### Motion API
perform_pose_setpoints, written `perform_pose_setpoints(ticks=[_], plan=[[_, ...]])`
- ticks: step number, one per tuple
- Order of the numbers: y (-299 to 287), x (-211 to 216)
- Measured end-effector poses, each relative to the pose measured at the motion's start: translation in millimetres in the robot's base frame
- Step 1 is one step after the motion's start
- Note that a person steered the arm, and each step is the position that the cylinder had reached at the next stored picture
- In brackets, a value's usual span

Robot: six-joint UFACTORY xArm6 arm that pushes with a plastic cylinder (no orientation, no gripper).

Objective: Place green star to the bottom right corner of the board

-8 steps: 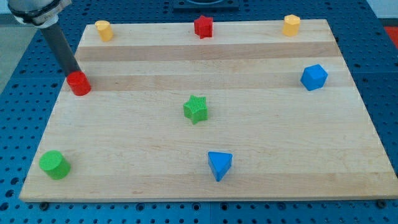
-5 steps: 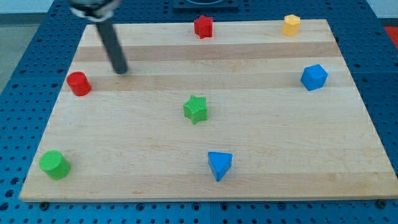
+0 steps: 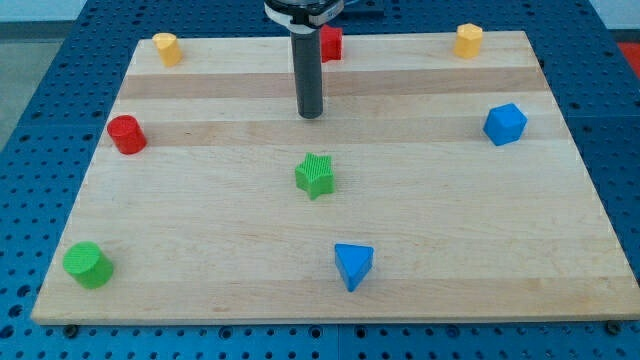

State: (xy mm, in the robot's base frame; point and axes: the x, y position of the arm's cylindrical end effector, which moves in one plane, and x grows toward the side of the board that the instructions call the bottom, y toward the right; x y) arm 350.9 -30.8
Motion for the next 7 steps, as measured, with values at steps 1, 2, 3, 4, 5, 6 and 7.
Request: perform_pose_setpoints(ticks=[1, 2, 3, 4, 5, 6, 7], plan=[[0, 0], [-5, 1], [-27, 2], [-69, 19], [-90, 52], [-102, 68], [-70, 86]])
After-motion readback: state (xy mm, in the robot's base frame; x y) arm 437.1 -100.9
